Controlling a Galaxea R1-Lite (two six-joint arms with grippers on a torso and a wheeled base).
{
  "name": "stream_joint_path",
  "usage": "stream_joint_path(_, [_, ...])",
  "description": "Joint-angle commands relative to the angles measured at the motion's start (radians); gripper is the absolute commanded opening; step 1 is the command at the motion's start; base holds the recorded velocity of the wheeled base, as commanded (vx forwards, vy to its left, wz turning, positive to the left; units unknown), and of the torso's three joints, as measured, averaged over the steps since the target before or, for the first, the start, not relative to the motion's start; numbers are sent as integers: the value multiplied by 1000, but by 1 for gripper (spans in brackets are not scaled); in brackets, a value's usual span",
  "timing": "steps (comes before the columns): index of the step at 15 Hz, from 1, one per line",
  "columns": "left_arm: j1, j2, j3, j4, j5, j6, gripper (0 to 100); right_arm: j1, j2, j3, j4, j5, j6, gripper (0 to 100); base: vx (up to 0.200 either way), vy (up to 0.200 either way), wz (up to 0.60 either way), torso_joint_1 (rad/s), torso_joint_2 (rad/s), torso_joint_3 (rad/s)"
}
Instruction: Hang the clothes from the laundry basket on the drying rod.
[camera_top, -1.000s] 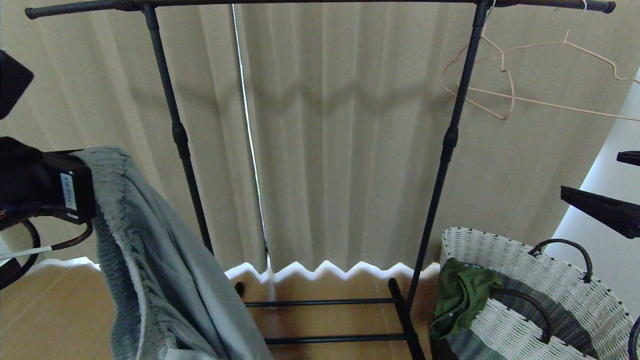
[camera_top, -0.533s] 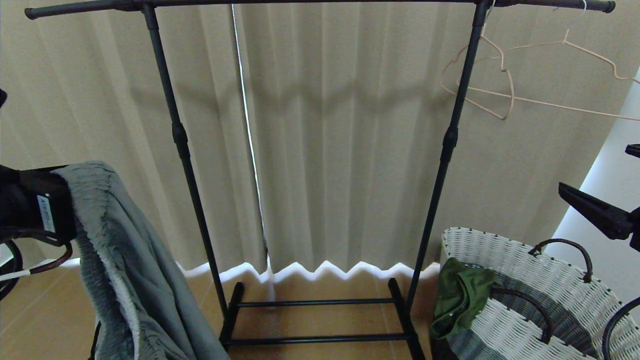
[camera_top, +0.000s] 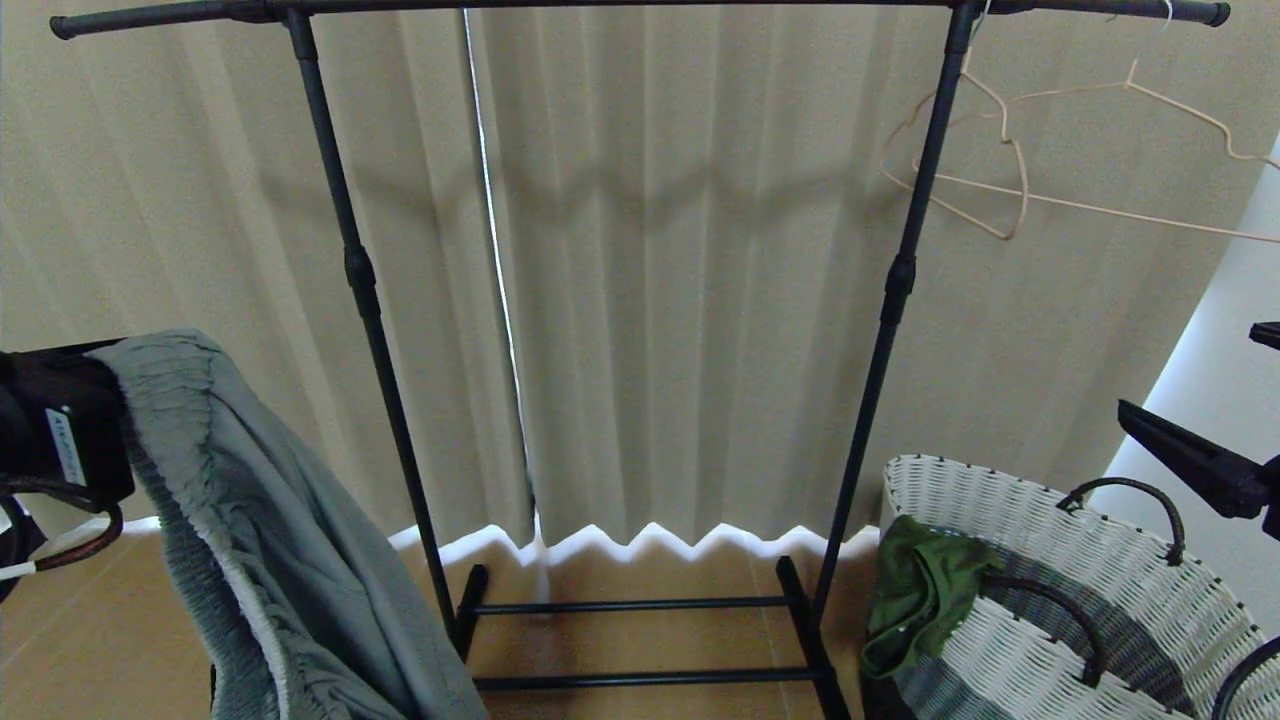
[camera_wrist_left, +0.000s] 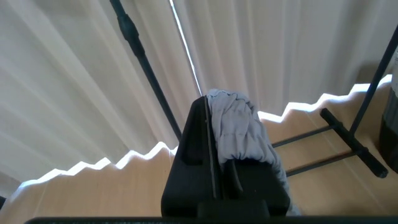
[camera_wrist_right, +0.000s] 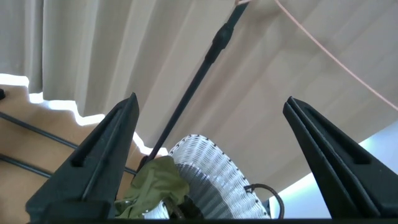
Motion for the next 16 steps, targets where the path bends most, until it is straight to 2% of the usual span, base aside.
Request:
stream_joint_path(1, [1,-1,11,0,1,0,0,2,-12,-2,-2,1,2,100,0,0,0,0,0,0])
stream_joint_path(12, [17,-18,27,0,1,0,0,2,-19,-5,2,3,3,100,0,0,0,1,-6,-3])
stream_joint_path(16, [15,-20,27,0,-1,2,0,2,-20,-5,5,1,3,100,0,0,0,58,-237,-278])
